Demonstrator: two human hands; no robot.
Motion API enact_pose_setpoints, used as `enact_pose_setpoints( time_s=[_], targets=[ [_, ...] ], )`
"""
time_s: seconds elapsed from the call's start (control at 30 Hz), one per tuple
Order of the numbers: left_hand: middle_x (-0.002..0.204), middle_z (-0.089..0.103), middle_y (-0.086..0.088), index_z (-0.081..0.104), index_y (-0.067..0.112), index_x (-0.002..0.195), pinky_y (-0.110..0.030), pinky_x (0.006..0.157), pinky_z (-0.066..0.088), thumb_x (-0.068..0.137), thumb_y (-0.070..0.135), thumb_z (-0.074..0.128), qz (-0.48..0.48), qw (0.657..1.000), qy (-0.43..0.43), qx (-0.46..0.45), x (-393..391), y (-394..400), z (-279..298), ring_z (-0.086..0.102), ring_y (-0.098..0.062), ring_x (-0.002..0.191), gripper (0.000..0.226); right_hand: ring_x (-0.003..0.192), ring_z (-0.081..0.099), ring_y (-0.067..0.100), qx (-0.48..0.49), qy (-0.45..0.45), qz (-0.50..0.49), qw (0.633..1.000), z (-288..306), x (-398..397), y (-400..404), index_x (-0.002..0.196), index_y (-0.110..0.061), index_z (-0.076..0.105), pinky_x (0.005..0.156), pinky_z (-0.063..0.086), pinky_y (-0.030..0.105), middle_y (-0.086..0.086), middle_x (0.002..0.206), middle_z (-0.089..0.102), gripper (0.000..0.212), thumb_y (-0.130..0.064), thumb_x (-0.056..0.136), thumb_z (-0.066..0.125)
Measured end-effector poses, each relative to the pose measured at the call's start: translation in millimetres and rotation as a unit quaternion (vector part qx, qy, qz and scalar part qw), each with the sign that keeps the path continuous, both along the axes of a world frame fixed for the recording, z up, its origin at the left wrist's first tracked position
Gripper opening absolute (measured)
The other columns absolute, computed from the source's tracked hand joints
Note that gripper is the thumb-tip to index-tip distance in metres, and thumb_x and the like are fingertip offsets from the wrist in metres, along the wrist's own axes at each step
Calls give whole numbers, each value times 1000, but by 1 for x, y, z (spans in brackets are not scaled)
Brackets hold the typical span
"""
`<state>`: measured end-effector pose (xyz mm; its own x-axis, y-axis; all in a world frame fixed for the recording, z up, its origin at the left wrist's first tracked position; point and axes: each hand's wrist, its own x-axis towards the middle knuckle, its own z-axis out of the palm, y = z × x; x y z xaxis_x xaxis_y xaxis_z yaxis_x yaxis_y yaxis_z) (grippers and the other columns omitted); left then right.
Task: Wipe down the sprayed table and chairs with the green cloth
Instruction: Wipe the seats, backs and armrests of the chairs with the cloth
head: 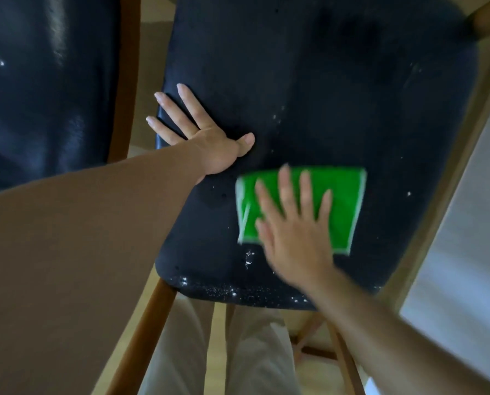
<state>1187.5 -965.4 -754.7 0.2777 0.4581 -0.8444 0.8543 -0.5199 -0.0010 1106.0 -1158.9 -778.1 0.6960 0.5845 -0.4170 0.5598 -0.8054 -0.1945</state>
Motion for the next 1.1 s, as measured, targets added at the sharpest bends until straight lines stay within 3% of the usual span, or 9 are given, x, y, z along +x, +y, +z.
enact_pose_setpoints(
  time_s=[0.1, 0.23, 0.4, 0.53, 0.67, 0.77, 0.9, 1.03, 1.1],
  targets=[
    [144, -49, -4, -45, 23, 134, -52, 113, 13, 78, 74, 53, 14, 1000, 2, -18, 0, 2, -1, -36, -41, 135, 124, 143, 19, 38, -10, 43, 85, 995, 5, -66, -22, 152, -35, 20, 106, 8, 66, 2, 160, 1, 59, -48, 96, 33],
    [141, -53, -4, -49, 24, 129, -65, 111, -3, 76, 76, 53, 14, 1000, -3, -26, -3, 4, -9, -38, -40, 134, 126, 139, 24, 32, 18, 52, 85, 995, -1, -51, -25, 150, -40, 16, 109, 10, 61, -7, 159, 2, 57, -49, 96, 31],
    [143, -51, -5, -48, 22, 131, -66, 109, -8, 75, 77, 52, 7, 1000, -5, -6, -3, 3, -12, -37, -41, 134, 127, 145, 11, 38, 14, -41, -83, 996, -8, 60, 7, 152, -32, 16, 108, 9, 68, 4, 162, 2, 58, -46, 98, 28],
    [144, -49, -7, -46, 21, 134, -64, 111, -8, 76, 77, 52, 9, 1000, 0, -3, -2, 2, -11, -37, -42, 134, 127, 148, 1, 38, 12, -90, -142, 986, -14, 174, 41, 153, -32, 12, 109, 1, 68, 8, 163, 3, 58, -48, 98, 21],
    [145, -48, -6, -45, 23, 135, -58, 112, -3, 76, 77, 52, 1, 1000, -12, 4, -4, 2, -13, -36, -42, 135, 126, 144, 19, 34, 10, -110, -190, 975, -17, 221, 67, 142, -29, 37, 112, 2, 66, 1, 155, 30, 53, -45, 96, 15],
    [146, -47, -5, -44, 24, 136, -55, 113, 5, 75, 79, 51, -8, 999, -28, 22, -7, 0, -17, -34, -43, 136, 125, 145, 17, 34, 15, -114, -179, 977, -15, 204, 70, 144, -30, 34, 112, 3, 66, 2, 156, 28, 52, -44, 97, 15],
    [146, -48, -4, -43, 27, 136, -50, 112, 14, 73, 80, 50, -7, 998, -55, 23, -11, 1, -21, -35, -43, 135, 124, 148, -6, 36, 29, -71, -134, 988, -9, 141, 57, 153, -35, 9, 112, -2, 64, 6, 163, -3, 56, -45, 100, 19],
    [144, -49, -1, -43, 32, 135, -37, 88, 22, 68, 83, 51, 8, 995, -97, -23, -16, 7, -18, -36, -42, 135, 126, 147, -14, 34, 11, -20, -128, 992, -5, 68, 45, 153, -37, -2, 111, -5, 62, 3, 162, -16, 57, -45, 100, 18],
    [146, -47, 0, -39, 33, 138, -45, 106, 16, 71, 79, 53, 15, 992, -115, -43, -19, 11, -19, -35, -41, 136, 123, 145, -18, 33, -5, 0, -118, 993, -2, 23, 39, 152, -37, -5, 110, -7, 60, 2, 159, -22, 57, -47, 100, 15]
  ],
)
